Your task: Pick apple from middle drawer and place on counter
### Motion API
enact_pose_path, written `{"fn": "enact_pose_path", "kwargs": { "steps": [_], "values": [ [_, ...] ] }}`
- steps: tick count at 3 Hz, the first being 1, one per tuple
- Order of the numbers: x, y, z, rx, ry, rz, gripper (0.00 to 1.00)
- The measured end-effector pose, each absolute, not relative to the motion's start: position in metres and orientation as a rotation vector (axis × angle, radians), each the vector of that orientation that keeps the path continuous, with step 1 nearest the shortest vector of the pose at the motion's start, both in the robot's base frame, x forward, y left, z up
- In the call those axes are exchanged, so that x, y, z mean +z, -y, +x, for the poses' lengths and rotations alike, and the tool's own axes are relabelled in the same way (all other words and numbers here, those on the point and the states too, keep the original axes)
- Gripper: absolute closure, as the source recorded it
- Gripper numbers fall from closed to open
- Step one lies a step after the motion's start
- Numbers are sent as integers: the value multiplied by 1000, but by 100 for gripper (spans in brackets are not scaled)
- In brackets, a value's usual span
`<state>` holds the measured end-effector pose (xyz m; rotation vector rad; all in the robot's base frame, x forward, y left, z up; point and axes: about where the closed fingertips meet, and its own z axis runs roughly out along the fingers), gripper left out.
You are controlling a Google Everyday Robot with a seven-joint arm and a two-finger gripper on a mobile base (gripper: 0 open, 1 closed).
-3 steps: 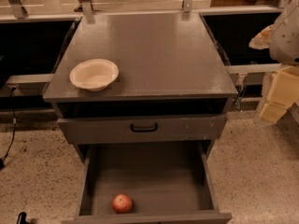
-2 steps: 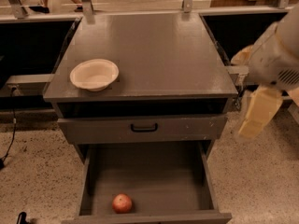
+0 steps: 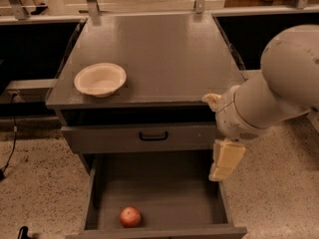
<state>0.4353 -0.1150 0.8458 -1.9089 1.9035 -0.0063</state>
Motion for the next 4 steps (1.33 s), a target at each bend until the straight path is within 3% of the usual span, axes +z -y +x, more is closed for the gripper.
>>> {"fn": "enact_pose_path", "kwargs": {
  "steps": [1,2,4],
  "values": [
    [849,111,445,-46,-1860,-1894,0],
    [821,74,446,52,-1798,-1950,0],
    [686,-8,449,434,-1770,-1912,0]
  ]
}}
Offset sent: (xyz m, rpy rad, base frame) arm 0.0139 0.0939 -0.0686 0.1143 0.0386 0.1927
